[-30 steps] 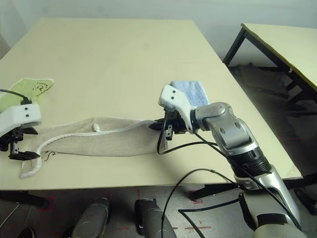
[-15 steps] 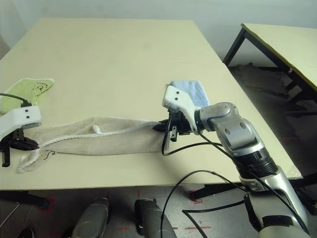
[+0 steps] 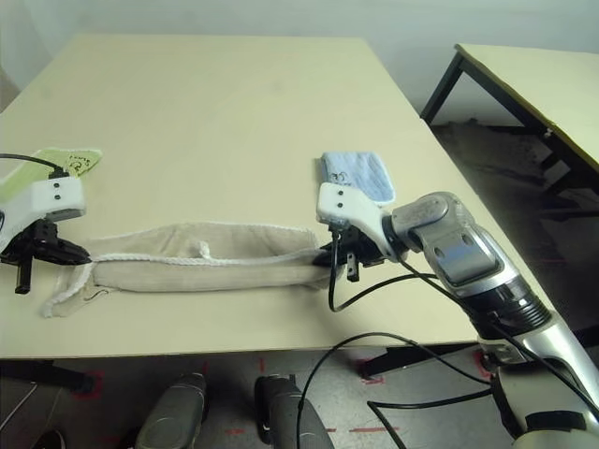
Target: Fold the towel and set it aside.
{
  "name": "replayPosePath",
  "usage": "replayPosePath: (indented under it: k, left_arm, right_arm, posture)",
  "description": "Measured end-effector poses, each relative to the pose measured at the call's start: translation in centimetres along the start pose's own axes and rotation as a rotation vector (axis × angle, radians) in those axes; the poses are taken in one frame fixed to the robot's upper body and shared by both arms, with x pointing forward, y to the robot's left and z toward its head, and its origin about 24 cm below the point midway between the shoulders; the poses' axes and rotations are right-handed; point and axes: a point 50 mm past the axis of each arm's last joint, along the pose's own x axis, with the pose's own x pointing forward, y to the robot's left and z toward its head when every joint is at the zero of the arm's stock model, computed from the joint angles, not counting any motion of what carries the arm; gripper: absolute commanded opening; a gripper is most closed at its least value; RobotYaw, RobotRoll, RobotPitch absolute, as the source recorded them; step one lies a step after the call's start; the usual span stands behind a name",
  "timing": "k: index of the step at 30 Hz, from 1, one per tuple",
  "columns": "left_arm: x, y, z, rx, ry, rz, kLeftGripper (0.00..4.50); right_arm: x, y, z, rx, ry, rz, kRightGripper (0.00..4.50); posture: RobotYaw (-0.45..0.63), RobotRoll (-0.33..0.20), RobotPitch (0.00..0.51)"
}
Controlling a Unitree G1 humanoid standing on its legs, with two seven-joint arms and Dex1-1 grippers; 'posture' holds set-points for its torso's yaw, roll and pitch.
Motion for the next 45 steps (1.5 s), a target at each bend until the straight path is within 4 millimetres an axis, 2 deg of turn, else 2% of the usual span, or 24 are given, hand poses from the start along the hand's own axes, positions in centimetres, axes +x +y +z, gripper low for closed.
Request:
replayPosePath:
  k: [5,6,14,18,25,28,31,38,39,45]
  left_arm:
    - [0.1,0.0,0.1,0.0,-0.002,0.002,0.0]
    - [0.2,0.0,0.1,0.0,-0.002,0.004,0.0]
    - [0.8,-0.2,-0.5,-0.007,0.006,0.009,0.0]
    - [1.0,-0.3,-1.0,-0.011,0.011,0.005,0.0]
    - [1.2,-0.2,-1.3,0.001,0.007,0.015,0.0]
    - [1.3,-0.1,-1.4,0.006,0.001,0.018,0.0]
    - [1.4,0.0,-1.5,0.005,0.0,0.022,0.0]
    - [1.3,0.2,-1.8,0.006,0.012,0.032,0.0]
    - [1.3,0.2,-1.8,0.006,0.013,0.032,0.0]
    - [1.2,0.4,-2.1,-0.004,0.015,0.032,0.0]
  right_arm:
    - [0.4,-0.2,1.6,-0.045,0.011,0.018,4.36]
    - [0.7,-0.1,1.7,-0.047,0.018,0.026,4.48]
    - [2.3,0.8,1.5,-0.02,0.1,0.092,4.48]
    - [1.8,1.3,1.3,0.016,0.136,0.074,4.48]
    - [1.5,2.5,-0.4,0.109,0.212,0.017,4.48]
    - [1.8,2.7,-0.8,0.137,0.215,0.007,3.99]
    - [2.6,2.9,-0.8,0.159,0.18,0.02,2.89]
    - [2.8,3.0,-0.5,0.152,0.156,0.032,0.23]
    - [2.9,3.0,-0.5,0.151,0.152,0.036,0.04]
    - [2.3,2.7,0.3,0.12,0.132,0.046,0.04]
  posture:
    - [0.13,0.0,0.126]
    - [0.13,0.0,0.126]
    - [0.15,0.0,0.132]
    - [0.14,0.0,0.135]
    - [0.13,0.0,0.13]
    - [0.13,0.0,0.13]
    - [0.13,0.0,0.131]
    - [0.14,0.0,0.129]
    - [0.14,0.0,0.129]
    - [0.13,0.0,0.123]
